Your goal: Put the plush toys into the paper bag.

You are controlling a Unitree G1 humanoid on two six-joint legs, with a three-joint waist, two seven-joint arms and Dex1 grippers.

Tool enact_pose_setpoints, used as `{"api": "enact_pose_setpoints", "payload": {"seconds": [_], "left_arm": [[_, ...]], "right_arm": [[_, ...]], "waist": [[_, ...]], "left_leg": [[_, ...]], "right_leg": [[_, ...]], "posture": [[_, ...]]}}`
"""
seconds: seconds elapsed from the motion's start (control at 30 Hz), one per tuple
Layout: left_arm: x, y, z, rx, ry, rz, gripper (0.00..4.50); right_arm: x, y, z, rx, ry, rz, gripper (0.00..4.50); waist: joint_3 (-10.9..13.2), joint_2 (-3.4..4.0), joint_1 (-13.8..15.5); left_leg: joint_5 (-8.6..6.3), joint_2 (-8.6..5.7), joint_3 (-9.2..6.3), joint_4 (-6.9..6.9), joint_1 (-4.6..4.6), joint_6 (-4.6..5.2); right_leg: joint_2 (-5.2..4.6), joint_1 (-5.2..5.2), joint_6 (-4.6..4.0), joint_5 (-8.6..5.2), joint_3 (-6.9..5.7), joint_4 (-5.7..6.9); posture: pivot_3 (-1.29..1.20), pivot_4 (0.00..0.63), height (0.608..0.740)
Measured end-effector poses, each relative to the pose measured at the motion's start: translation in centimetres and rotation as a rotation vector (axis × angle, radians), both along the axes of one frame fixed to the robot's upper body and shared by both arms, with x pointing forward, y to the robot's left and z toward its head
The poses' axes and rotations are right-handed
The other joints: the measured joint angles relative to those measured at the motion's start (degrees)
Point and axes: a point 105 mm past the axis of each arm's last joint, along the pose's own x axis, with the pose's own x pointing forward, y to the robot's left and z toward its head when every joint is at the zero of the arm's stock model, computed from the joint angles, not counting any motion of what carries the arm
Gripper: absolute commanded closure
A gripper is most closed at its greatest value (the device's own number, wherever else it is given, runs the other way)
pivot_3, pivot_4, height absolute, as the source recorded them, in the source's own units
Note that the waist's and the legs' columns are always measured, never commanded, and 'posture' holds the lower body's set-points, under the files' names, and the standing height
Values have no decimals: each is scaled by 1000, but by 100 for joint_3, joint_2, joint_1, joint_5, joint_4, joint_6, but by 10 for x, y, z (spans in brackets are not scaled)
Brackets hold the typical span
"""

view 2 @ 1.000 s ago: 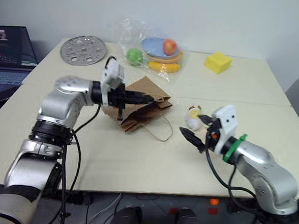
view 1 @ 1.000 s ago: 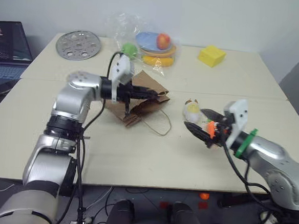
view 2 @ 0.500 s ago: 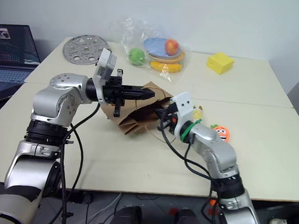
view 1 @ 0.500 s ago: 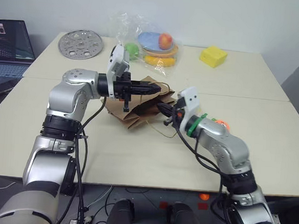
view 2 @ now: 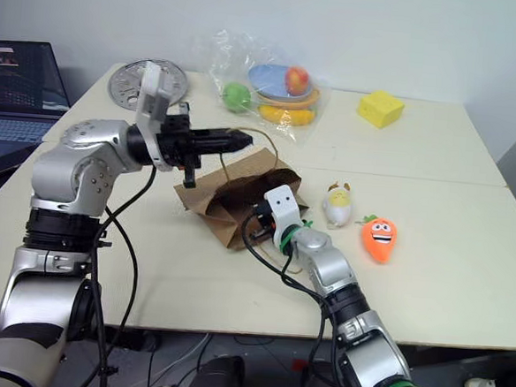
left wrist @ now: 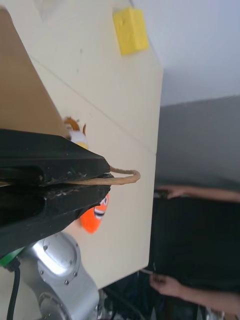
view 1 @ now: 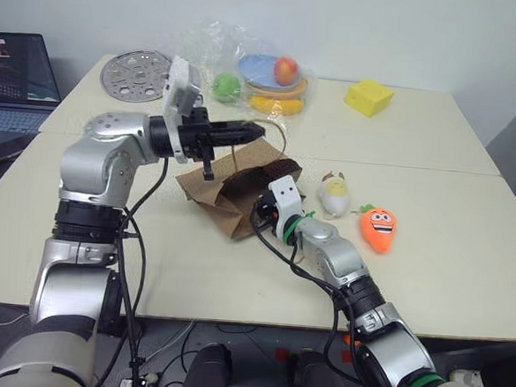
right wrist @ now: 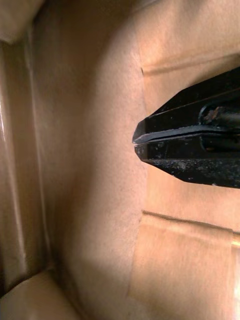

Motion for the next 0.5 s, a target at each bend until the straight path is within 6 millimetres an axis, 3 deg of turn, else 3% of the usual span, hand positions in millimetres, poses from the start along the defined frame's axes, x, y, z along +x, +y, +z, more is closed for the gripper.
{"api": "enact_pose_setpoints", "payload": {"seconds": [0.23, 0.5], "left_arm": [[27, 33, 43, -146, -200, 280, 4500], [28, 30, 62, -261, -249, 302, 4500]], "right_arm": [[4, 2, 0, 1, -22, -48, 4471], [9, 1, 0, -2, -35, -83, 4471]], "waist": [[0, 0, -6], [0, 0, -12]], "left_leg": [[0, 2, -1, -1, 3, 0], [1, 1, 3, -1, 2, -1]], "right_leg": [[1, 0, 0, 1, -2, 4], [1, -1, 3, 3, 1, 4]], "posture": [[0, 150, 740], [0, 150, 740]]}}
